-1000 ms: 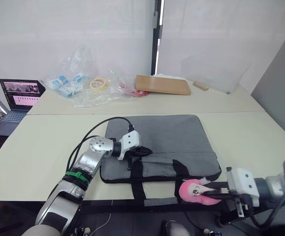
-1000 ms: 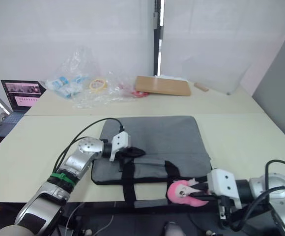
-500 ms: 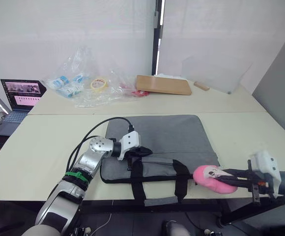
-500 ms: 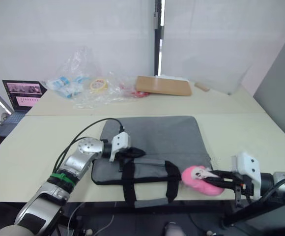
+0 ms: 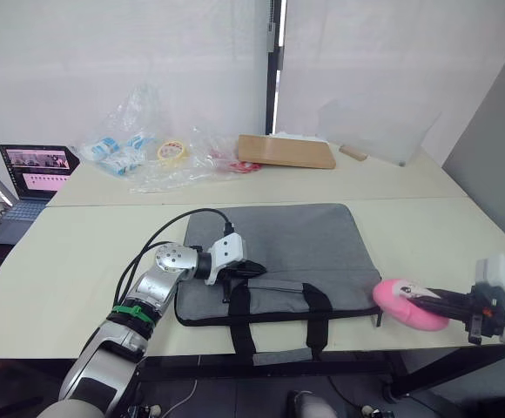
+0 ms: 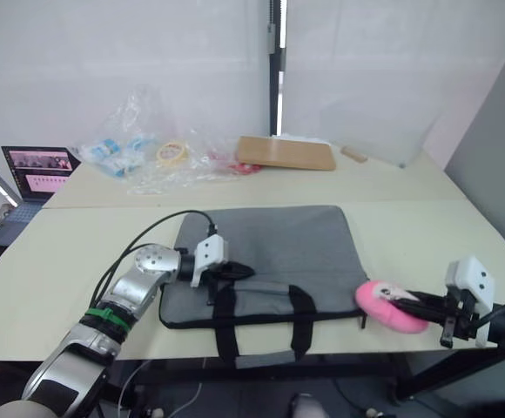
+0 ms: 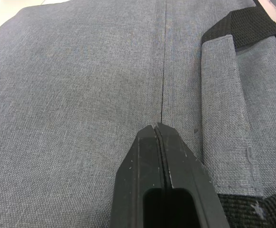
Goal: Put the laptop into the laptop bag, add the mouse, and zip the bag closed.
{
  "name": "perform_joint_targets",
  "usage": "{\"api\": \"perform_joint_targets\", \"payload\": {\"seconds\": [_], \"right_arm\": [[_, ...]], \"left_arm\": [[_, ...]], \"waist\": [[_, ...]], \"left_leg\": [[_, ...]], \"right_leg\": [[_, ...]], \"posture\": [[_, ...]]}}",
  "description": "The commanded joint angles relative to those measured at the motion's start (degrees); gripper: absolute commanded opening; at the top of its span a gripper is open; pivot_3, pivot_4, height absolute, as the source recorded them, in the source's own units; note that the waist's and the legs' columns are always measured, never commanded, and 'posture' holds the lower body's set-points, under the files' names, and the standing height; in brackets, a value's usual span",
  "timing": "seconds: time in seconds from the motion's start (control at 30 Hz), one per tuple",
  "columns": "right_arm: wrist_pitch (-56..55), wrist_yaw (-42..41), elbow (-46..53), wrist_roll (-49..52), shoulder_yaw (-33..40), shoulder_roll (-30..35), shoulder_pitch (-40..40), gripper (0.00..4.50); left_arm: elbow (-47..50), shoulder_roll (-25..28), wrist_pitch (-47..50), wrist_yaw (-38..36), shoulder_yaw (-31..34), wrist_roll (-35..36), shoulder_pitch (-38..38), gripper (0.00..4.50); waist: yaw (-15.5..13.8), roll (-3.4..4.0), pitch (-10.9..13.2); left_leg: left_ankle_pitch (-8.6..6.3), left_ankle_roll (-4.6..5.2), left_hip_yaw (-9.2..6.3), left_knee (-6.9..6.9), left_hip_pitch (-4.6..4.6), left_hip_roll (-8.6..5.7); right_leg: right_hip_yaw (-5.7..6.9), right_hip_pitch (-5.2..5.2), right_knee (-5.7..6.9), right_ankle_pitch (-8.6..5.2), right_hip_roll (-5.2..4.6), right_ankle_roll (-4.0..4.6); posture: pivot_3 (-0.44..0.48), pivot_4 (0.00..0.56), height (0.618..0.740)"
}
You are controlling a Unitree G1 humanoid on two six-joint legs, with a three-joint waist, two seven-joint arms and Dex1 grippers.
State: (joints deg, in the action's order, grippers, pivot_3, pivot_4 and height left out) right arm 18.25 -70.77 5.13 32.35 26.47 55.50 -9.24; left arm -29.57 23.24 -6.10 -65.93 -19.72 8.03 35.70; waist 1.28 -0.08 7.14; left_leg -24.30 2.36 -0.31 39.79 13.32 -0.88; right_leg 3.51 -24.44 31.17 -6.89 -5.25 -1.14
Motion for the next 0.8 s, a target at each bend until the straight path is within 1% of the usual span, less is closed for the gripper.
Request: {"api": "perform_joint_targets", "payload": {"seconds": [0.03, 0.17, 0.33, 0.5, 0.6, 0.8], "right_arm": [[2.57, 3.47, -2.52, 1.36, 2.86, -0.26, 3.23, 0.05], [2.69, 5.08, -5.01, -0.02, 1.69, -0.71, 5.44, 0.05], [5.08, 9.53, -6.29, -0.64, -0.72, -2.13, 10.26, 0.05], [9.04, 16.46, -5.94, -1.18, -4.31, -6.06, 16.16, 0.05], [10.53, 22.56, -7.51, -2.92, -6.38, -9.45, 20.10, 0.05], [11.60, 28.60, -9.69, -5.74, -8.65, -12.92, 24.16, 0.05]], "left_arm": [[-8.16, 4.04, 4.06, -0.63, -3.86, -7.24, -6.32, 0.00], [-8.17, 4.06, 3.95, -0.61, -3.89, -7.29, -6.32, 0.00], [-7.86, 4.33, 3.90, -0.85, -3.91, -7.27, -6.43, 0.00], [-7.70, 4.35, 3.98, -0.95, -3.94, -7.25, -6.30, 0.00], [-7.63, 4.39, 4.01, -1.09, -3.92, -7.26, -6.12, 0.00], [-7.04, 4.65, 4.38, -1.54, -3.92, -7.21, -6.23, 0.00]], "waist": [[0.01, 0.00, 0.00], [0.00, 0.02, -0.01], [0.17, 0.08, -0.04], [0.44, 0.10, -0.05], [0.61, 0.12, -0.06], [0.97, 0.19, -0.10]], "left_leg": [[0.00, 0.00, 0.00, 0.00, 0.00, 0.01], [0.01, -0.01, -0.03, -0.02, 0.00, 0.00], [0.01, -0.02, -0.02, -0.02, 0.00, -0.01], [0.02, -0.03, -0.02, -0.03, 0.00, 0.00], [0.03, -0.06, -0.04, -0.04, 0.01, 0.00], [0.08, -0.14, -0.11, -0.09, 0.02, -0.04]], "right_leg": [[0.00, 0.00, 0.00, 0.00, 0.00, 0.00], [0.01, 0.00, 0.00, -0.01, 0.00, 0.01], [-0.02, -0.01, 0.01, -0.01, -0.02, 0.01], [-0.01, -0.02, 0.01, -0.01, -0.02, 0.01], [0.00, -0.02, 0.02, 0.00, -0.02, 0.00], [0.01, -0.06, 0.05, -0.01, -0.05, 0.02]], "posture": [[0.000, 0.150, 0.740], [0.000, 0.150, 0.740], [0.000, 0.150, 0.740], [0.000, 0.150, 0.740], [0.000, 0.150, 0.740], [0.000, 0.150, 0.740]]}}
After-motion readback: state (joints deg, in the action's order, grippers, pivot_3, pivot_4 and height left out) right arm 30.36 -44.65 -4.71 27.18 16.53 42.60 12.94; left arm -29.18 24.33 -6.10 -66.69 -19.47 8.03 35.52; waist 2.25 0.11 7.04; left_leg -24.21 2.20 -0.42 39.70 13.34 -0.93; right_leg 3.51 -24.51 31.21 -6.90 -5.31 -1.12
